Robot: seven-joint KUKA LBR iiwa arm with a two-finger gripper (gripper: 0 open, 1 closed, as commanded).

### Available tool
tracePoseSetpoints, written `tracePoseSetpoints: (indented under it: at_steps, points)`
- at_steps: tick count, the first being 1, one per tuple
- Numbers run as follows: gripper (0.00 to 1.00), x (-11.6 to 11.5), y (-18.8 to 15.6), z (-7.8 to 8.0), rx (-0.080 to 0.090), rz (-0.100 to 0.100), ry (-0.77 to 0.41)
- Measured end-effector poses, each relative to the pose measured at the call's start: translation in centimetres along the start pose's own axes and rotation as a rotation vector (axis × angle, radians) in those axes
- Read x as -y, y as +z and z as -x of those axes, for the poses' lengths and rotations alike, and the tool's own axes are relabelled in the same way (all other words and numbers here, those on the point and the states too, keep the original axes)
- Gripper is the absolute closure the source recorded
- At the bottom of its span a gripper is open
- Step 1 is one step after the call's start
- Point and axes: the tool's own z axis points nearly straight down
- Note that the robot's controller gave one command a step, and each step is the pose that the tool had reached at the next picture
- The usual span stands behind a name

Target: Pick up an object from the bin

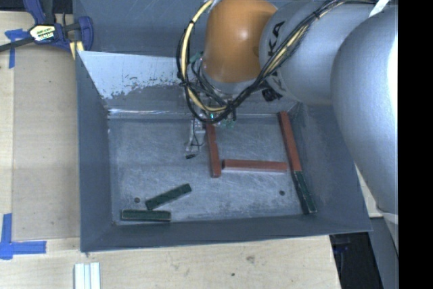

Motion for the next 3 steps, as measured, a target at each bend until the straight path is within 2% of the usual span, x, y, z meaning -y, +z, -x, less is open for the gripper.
tracePoseSetpoints:
  at_steps: [1, 2, 3]
  points:
    - [0.0, 0.0, -0.5, 0.2, 0.008, 0.001, 0.002]
    - [0.0, 2.1, 0.2, -1.7, 0.009, 0.002, 0.148]
    - [0.0, 2.8, 0.6, -2.3, 0.007, 0.001, 0.2]
